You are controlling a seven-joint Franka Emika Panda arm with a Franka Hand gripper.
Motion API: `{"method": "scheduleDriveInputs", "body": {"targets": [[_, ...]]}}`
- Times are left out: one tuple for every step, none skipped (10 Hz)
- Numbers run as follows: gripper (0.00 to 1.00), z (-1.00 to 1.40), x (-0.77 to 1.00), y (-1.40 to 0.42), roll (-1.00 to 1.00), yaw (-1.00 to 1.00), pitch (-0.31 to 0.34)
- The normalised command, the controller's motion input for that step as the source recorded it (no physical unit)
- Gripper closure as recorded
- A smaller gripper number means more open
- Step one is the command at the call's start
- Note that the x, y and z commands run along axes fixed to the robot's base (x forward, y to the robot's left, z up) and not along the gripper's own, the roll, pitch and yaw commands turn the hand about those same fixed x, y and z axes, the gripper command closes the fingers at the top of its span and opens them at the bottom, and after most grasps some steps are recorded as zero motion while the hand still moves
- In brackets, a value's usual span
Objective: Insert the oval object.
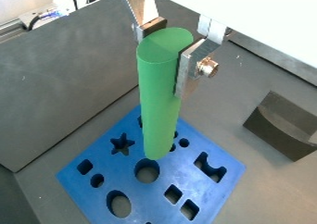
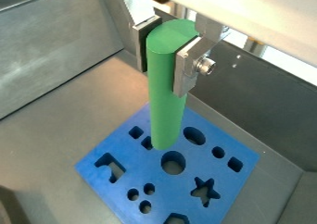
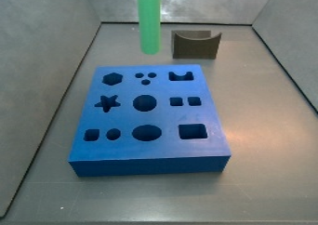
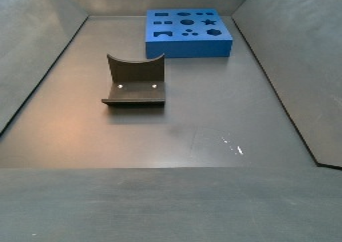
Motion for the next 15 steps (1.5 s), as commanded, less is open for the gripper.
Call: {"method": "scheduleDriveInputs", "body": {"targets": [[1.0, -0.24, 0.22, -0.35, 0.01, -0.73, 0.0], [1.0, -0.27, 0.23, -0.35, 0.02, -0.72, 0.0], [1.0, -0.3, 0.18, -0.35, 0.04, -0.77, 0.0], [1.0, -0.35, 0.04, -0.29, 0.06, -0.89, -0.003], [1.0, -0.32, 0.02, -0.26, 0.09, -0.89, 0.0], [1.0, -0.27, 0.01, -0.23, 0.11, -0.89, 0.0], [1.0, -0.24, 0.0, -0.21, 0.13, -0.89, 0.0], [1.0, -0.21, 0.0, -0.17, 0.14, -0.91, 0.0], [1.0, -0.19, 0.0, -0.15, 0.14, -0.92, 0.0], [1.0, -0.2, 0.0, -0.15, 0.14, -0.92, 0.0], [1.0, -0.17, 0.01, -0.16, 0.12, -0.92, -0.001], [1.0, -0.15, 0.01, -0.15, 0.12, -0.92, -0.001], [1.0, -0.14, 0.0, -0.14, 0.12, -0.93, 0.0], [1.0, -0.11, 0.0, -0.15, 0.12, -0.93, 0.0], [1.0, -0.17, 0.0, -0.14, 0.14, -0.9, 0.0]]}}
